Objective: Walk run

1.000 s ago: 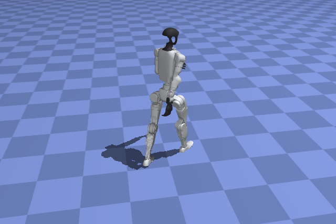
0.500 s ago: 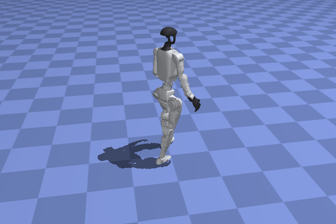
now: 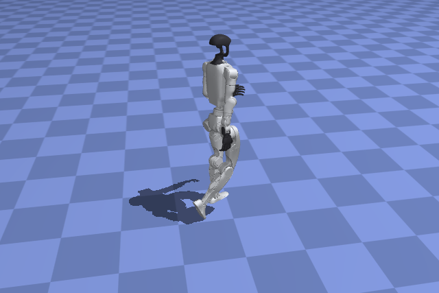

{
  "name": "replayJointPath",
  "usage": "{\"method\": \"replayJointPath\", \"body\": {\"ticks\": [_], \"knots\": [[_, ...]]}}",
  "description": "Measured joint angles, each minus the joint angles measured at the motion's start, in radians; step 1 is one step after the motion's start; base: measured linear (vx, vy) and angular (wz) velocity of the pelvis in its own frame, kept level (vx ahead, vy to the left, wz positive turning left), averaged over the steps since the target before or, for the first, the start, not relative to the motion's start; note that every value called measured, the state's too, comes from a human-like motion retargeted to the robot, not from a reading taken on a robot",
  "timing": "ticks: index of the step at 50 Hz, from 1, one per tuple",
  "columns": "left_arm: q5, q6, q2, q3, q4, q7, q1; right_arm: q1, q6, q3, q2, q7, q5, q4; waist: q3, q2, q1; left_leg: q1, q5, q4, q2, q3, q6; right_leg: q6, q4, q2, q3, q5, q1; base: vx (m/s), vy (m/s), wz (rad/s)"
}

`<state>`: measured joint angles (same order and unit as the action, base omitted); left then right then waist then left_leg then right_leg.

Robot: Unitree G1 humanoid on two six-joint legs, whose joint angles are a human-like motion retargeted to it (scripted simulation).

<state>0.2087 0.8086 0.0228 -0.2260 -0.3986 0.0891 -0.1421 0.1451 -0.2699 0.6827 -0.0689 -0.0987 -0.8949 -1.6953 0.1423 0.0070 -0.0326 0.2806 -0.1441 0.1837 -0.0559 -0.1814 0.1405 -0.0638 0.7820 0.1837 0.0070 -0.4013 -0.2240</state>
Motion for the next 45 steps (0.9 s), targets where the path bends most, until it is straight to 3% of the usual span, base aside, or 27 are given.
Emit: {"method": "replayJointPath", "body": {"ticks": [3, 5, 7, 12, 16, 17, 18, 20, 22, 25, 27, 28, 30, 35, 39, 45], "knots": [[-0.009, 0.002, -0.019, 0.04, 0.0, -0.015, 0.025, 0.045, -0.008, -0.013, 0.025, -0.016, -0.02, 0.0, -0.003, 0.033, -0.059, -0.065, -0.017, -0.038, 0.004, 0.004, -0.012, 0.031, -0.066, -0.02, -0.018, 0.15, -0.102, 0.71, 0.08, 0.7], [-0.016, 0.004, -0.028, 0.061, 0.007, -0.019, 0.038, 0.071, -0.002, -0.021, 0.036, -0.023, -0.032, -0.005, -0.007, 0.035, -0.093, -0.111, -0.032, -0.06, 0.023, -0.001, -0.019, 0.083, -0.176, -0.053, -0.01, 0.222, -0.152, 0.76, 0.03, 0.56], [-0.022, 0.004, -0.035, 0.071, 0.013, -0.016, 0.056, 0.092, 0.015, -0.026, 0.047, -0.019, -0.039, -0.005, -0.015, 0.016, -0.121, -0.162, -0.051, -0.079, 0.062, -0.004, -0.024, 0.128, -0.322, -0.096, 0.008, 0.239, -0.186, 0.7, -0.02, 0.39], [-0.036, 0.002, -0.049, 0.081, 0.01, -0.008, 0.112, 0.115, 0.055, -0.032, 0.076, 0.011, -0.03, -0.005, -0.048, -0.036, -0.176, -0.307, -0.099, -0.113, 0.127, -0.011, -0.049, 0.171, -0.677, -0.224, -0.05, 0.327, -0.238, 0.76, -0.11, 0.36], [-0.049, 0.005, -0.048, 0.088, 0.004, 0.001, 0.139, 0.107, 0.058, -0.031, 0.079, 0.016, -0.022, -0.005, -0.051, -0.025, -0.203, -0.382, -0.118, -0.107, 0.115, -0.014, -0.087, 0.224, -0.846, -0.22, -0.048, 0.39, -0.26, 0.81, -0.15, 0.28], [-0.05, 0.006, -0.045, 0.089, 0.001, 0.003, 0.141, 0.103, 0.058, -0.029, 0.076, 0.015, -0.02, -0.005, -0.049, -0.021, -0.208, -0.394, -0.114, -0.097, 0.114, -0.006, -0.099, 0.221, -0.838, -0.221, -0.065, 0.391, -0.26, 0.68, -0.14, 0.32], [-0.049, 0.007, -0.042, 0.09, -0.002, 0.005, 0.141, 0.098, 0.059, -0.027, 0.072, 0.014, -0.019, -0.005, -0.044, -0.017, -0.214, -0.401, -0.1, -0.083, 0.113, 0.006, -0.113, 0.166, -0.804, -0.215, -0.067, 0.382, -0.262, 0.74, -0.15, 0.49], [-0.046, 0.01, -0.033, 0.096, -0.01, 0.007, 0.133, 0.087, 0.06, -0.01, 0.062, 0.011, -0.016, -0.005, -0.031, 0.001, -0.241, -0.416, -0.04, -0.053, 0.096, 0.028, -0.157, 0.111, -0.749, -0.225, -0.147, 0.366, -0.256, 1.08, -0.26, 0.89], [-0.037, 0.015, -0.019, 0.097, -0.019, 0.013, 0.117, 0.078, 0.051, 0.012, 0.048, 0.009, -0.008, -0.005, -0.014, 0.019, -0.28, -0.422, 0.085, -0.002, 0.07, 0.053, -0.224, 0.114, -0.727, -0.222, -0.134, 0.289, -0.231, 1.01, -0.26, 1.03], [-0.013, 0.024, 0.001, 0.089, -0.028, 0.023, 0.077, 0.059, 0.036, 0.02, 0.024, 0.013, 0.031, -0.004, 0.014, 0.041, -0.274, -0.388, 0.378, 0.14, 0.056, 0.12, -0.361, 0.047, -0.687, -0.164, 0.023, 0.265, -0.197, 1.09, -0.28, 0.29], [0.001, 0.027, 0.022, 0.097, -0.024, 0.013, 0.053, 0.02, 0.034, 0.029, -0.007, 0.026, 0.06, -0.003, 0.024, 0.029, -0.264, -0.303, 0.548, 0.308, 0.107, 0.136, -0.402, 0.006, -0.658, -0.2, 0.052, 0.296, -0.181, 0.83, -0.01, 0.18], [0.004, 0.026, 0.026, 0.099, -0.021, 0.006, 0.044, -0.005, 0.034, 0.031, -0.021, 0.033, 0.067, 0.001, 0.029, 0.01, -0.26, -0.256, 0.611, 0.398, 0.128, 0.106, -0.402, -0.008, -0.649, -0.237, 0.019, 0.313, -0.165, 0.68, -0.08, -0.04], [0.004, 0.026, 0.026, 0.091, -0.015, 0.009, 0.023, -0.047, 0.029, 0.031, -0.03, 0.045, 0.073, 0.018, 0.025, -0.012, -0.244, -0.171, 0.668, 0.581, 0.112, 0.103, -0.402, -0.062, -0.651, -0.223, -0.028, 0.343, -0.111, 0.97, -0.41, -0.19], [0.01, 0.02, 0.032, 0.052, -0.001, 0.011, -0.011, -0.162, -0.012, 0.006, -0.053, 0.078, 0.096, 0.106, -0.001, -0.046, -0.191, 0.04, 0.36, 0.734, -0.04, -0.046, -0.214, -0.12, -0.695, -0.176, -0.021, 0.386, 0.007, 0.75, -0.31, -0.31], [0.012, 0.015, 0.049, 0.018, 0.033, 0.004, -0.047, -0.233, -0.059, -0.025, -0.063, 0.106, 0.101, 0.197, -0.025, -0.074, -0.101, 0.175, 0.228, 0.558, -0.03, -0.082, -0.133, -0.138, -0.728, -0.144, 0.014, 0.413, 0.089, 0.64, -0.14, -0.9], [0.024, 0.002, 0.08, -0.022, 0.06, -0.023, -0.073, -0.295, -0.113, -0.046, -0.094, 0.144, 0.107, 0.287, -0.054, -0.074, -0.011, 0.272, 0.121, 0.088, -0.029, -0.15, -0.021, -0.165, -0.745, -0.086, 0.021, 0.466, 0.202, 0.81, -0.08, -0.39]]}}
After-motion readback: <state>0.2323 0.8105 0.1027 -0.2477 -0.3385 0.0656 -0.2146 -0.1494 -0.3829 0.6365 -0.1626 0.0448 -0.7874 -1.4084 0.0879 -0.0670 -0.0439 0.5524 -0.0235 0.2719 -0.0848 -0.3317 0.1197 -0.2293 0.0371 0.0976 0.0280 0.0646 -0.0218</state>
